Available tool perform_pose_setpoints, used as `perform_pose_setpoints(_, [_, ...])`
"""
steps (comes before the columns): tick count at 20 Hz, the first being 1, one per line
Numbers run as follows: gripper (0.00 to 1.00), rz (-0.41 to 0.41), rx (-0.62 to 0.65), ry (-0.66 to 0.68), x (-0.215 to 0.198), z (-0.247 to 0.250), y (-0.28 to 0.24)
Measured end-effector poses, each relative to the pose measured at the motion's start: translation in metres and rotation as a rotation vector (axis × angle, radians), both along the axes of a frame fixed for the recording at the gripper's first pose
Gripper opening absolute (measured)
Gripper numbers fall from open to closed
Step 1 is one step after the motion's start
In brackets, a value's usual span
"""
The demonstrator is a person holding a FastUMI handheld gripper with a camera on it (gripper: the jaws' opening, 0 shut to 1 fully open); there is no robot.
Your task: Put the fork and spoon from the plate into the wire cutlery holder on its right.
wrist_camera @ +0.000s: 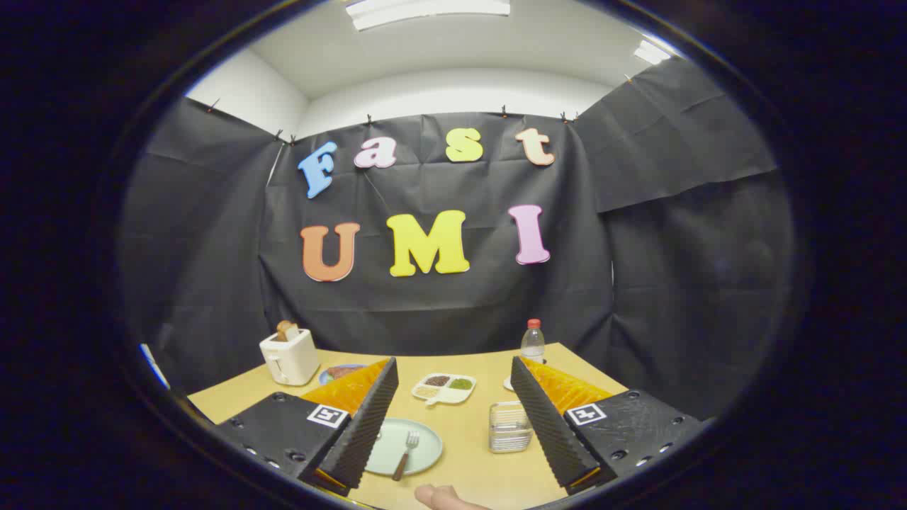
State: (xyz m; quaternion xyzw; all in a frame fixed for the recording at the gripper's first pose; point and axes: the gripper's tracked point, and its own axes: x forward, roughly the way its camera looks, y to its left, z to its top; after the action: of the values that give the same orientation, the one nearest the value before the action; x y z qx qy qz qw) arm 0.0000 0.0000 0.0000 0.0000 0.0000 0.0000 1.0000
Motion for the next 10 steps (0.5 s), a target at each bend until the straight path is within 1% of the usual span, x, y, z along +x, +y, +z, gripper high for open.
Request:
perform_pose_setpoints(3, [0.95, -0.001, -0.051, 0.055, -0.002, -0.014, 0.020])
perform_pose_setpoints(5, [0.96, -0.006, -0.092, 0.064, -0.006, -0.013, 0.029])
perform_pose_setpoints(7, [0.96, 0.018, -0.094, 0.060, -0.008, -0.011, 0.041])
perform_pose_setpoints(10, [0.96, 0.005, -0.078, 0.071, -0.007, -0.010, 0.042])
